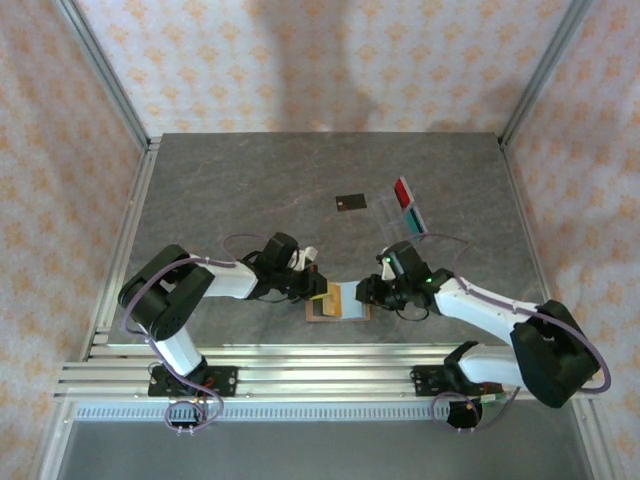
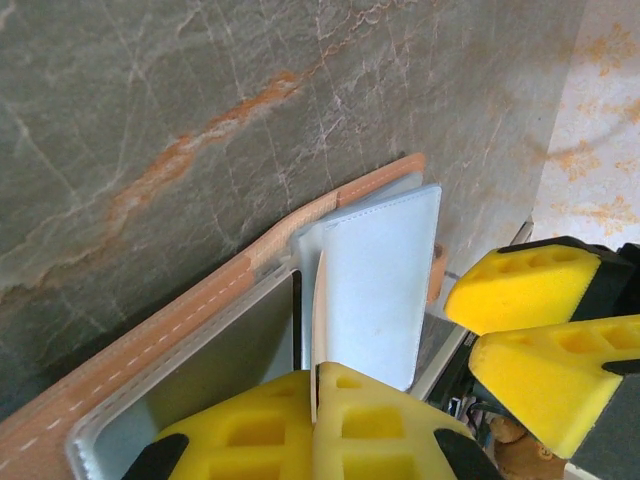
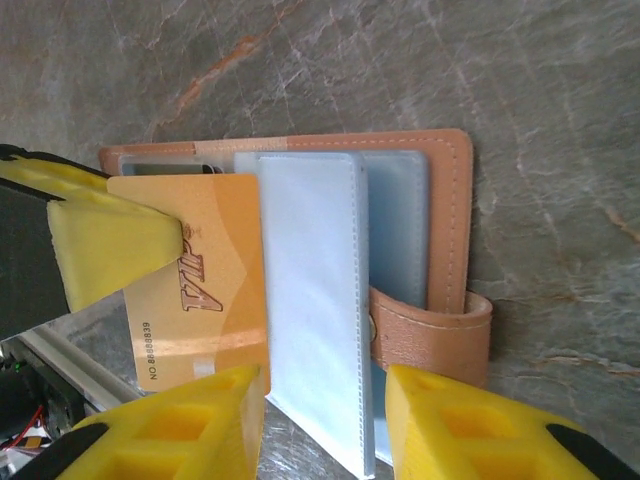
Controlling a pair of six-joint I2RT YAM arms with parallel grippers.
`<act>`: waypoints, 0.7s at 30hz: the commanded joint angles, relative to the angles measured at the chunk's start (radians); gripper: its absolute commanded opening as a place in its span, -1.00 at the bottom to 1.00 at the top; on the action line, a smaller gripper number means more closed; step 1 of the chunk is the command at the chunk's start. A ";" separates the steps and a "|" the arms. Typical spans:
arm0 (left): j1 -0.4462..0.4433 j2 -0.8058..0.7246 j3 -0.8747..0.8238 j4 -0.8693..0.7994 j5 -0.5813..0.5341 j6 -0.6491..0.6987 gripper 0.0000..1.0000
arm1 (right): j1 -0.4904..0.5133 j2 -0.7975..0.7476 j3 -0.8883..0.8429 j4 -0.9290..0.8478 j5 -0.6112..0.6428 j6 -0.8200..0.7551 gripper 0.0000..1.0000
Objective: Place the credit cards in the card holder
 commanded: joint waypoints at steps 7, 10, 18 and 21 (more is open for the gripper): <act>-0.021 0.020 0.015 -0.007 -0.062 0.015 -1.00 | 0.009 0.034 0.012 0.077 -0.038 0.012 -0.25; -0.021 0.031 0.025 0.021 -0.054 0.012 -1.00 | 0.009 0.038 0.009 0.079 -0.037 0.010 -0.25; -0.024 0.077 0.027 0.095 -0.043 -0.001 -1.00 | 0.009 0.039 0.009 0.082 -0.048 0.012 -0.26; -0.024 0.091 0.009 0.170 -0.032 -0.025 -1.00 | 0.009 0.039 0.010 0.082 -0.051 0.011 -0.27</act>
